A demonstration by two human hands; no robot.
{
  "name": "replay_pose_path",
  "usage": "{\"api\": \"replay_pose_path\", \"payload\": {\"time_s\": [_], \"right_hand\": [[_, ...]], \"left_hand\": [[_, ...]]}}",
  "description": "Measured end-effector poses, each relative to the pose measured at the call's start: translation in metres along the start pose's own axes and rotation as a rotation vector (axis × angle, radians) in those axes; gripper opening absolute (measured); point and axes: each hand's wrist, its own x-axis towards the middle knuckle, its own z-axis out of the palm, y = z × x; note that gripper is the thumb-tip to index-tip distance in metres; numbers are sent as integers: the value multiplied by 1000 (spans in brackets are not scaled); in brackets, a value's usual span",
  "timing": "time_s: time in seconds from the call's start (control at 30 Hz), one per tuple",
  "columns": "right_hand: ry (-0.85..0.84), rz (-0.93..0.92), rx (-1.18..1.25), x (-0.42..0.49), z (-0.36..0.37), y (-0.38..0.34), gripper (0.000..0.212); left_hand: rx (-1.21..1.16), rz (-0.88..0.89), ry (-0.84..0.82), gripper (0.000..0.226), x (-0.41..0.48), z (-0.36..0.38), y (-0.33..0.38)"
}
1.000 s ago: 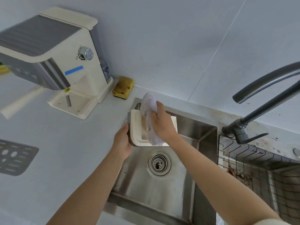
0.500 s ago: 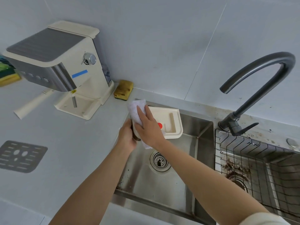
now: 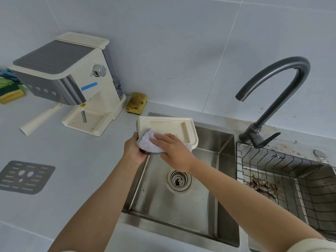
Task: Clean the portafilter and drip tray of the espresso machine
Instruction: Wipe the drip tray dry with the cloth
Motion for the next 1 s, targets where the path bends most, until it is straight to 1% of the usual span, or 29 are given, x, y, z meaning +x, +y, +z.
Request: {"api": "replay_pose_path", "payload": {"time_s": [0.1, 0.17, 0.3, 0.4, 0.57, 0.6, 0.67, 0.77, 0.8, 0.83, 0.87, 0.9, 1.0], "right_hand": [[3, -30, -1, -12, -4, 11, 47], [-2, -11, -3, -21, -7, 21, 46], [-8, 33, -12, -38, -10, 41, 43], [-24, 66, -80, -45, -16, 54, 41], [-59, 183, -153, -56, -23, 74, 46], [-57, 206, -127, -57, -23, 76, 47], [18, 283, 39, -56, -20, 77, 44], [143, 562, 502, -53, -23, 73, 35], [181, 624, 656, -52, -25, 71, 30], [228, 661, 760, -51, -29, 70, 27], [269, 681, 801, -49, -34, 69, 27], [297, 681, 791, -45, -39, 67, 27], [344, 578, 605, -26, -48, 60, 25]], "left_hand": [[41, 19, 41, 44, 1, -8, 6], [83, 30, 87, 37, 0, -12, 9], [127, 20, 92, 32, 0, -19, 11], [113, 23, 89, 31, 0, -22, 11], [69, 31, 105, 30, 4, -29, 16], [76, 32, 107, 30, 4, -29, 15], [95, 39, 101, 30, 4, -29, 14], [94, 56, 103, 31, 3, -32, 11], [91, 56, 106, 31, 4, -33, 11], [93, 56, 110, 31, 4, -34, 11], [99, 57, 111, 31, 3, -34, 10], [112, 59, 111, 32, 3, -33, 8], [179, 49, 99, 33, -3, -25, -2]]}}
